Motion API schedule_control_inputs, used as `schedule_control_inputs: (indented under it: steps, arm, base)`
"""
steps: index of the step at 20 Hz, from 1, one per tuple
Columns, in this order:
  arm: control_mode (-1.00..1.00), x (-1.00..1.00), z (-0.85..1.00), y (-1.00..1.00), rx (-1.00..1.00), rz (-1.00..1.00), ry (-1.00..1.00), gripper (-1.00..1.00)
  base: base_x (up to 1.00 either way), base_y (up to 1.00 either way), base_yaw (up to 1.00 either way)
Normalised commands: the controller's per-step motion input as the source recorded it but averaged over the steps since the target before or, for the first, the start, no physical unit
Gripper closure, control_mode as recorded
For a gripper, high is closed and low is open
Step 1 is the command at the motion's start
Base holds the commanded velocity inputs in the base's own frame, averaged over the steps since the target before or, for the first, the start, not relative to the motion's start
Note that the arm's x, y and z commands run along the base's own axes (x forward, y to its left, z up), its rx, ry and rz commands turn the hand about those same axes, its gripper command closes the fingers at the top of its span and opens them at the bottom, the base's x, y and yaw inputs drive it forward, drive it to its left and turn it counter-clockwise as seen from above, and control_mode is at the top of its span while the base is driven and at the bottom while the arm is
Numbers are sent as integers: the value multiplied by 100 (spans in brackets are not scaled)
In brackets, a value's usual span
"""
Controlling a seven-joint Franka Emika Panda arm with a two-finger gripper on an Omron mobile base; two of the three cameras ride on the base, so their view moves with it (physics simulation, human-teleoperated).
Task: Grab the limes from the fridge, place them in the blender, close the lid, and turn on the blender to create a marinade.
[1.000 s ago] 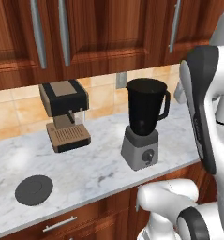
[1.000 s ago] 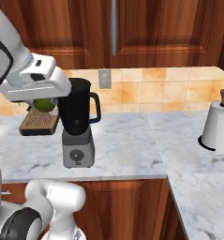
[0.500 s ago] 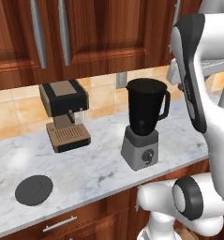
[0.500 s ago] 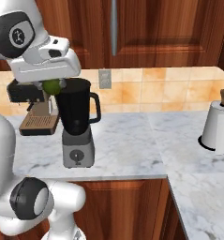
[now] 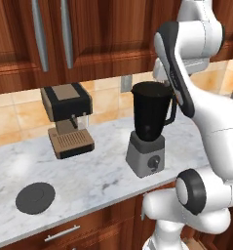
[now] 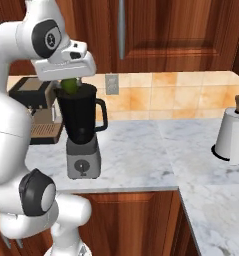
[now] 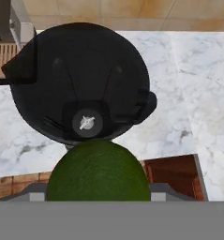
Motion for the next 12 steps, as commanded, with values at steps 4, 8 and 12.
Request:
schedule_control_inputs:
  steps: [4,8,12]
  arm:
    - [-100,60,-52,10,0,0,0,100]
    - [-100,41,-43,20,0,0,0,100]
    - [-100,41,-24,17,0,0,-5,100]
  base:
    - [0,0,0]
    - [0,0,0]
    - [0,0,0]
